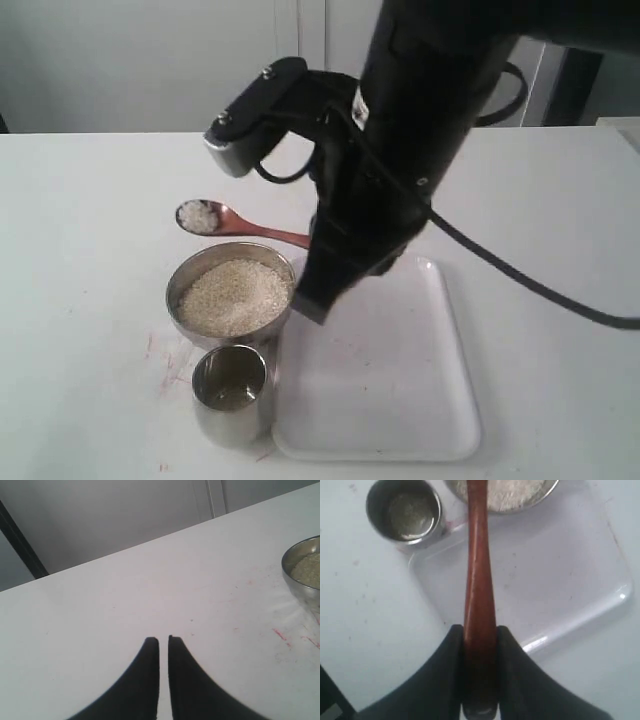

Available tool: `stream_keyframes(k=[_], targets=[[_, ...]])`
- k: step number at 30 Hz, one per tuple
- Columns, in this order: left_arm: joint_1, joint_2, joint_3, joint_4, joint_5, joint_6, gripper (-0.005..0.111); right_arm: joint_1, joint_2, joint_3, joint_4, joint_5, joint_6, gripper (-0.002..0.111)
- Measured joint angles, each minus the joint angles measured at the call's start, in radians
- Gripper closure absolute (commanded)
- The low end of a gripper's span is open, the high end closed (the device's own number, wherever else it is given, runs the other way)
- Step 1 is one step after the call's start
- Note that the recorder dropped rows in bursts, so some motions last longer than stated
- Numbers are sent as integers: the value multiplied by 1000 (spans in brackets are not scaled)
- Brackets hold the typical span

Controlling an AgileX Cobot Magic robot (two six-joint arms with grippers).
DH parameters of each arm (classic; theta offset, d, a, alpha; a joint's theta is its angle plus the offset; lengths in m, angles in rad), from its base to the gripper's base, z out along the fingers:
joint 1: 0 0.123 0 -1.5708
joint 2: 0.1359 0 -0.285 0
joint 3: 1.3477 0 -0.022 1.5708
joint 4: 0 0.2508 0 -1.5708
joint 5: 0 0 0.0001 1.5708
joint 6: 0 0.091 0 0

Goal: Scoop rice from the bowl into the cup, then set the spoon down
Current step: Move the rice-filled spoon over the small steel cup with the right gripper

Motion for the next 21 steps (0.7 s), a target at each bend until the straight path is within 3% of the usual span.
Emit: stream_keyframes(k=[5,10,16,21], targets=[[0,0,0,0,0,0,92,3,-129,165,40,-14,0,108],[0,0,0,0,0,0,92,114,-237,315,46,-23,45,108],[0,0,0,0,0,0,92,214,-242,357,-30,-42,135,108],[0,0,0,0,0,0,92,233,-224,361,-110,-64,173,108]])
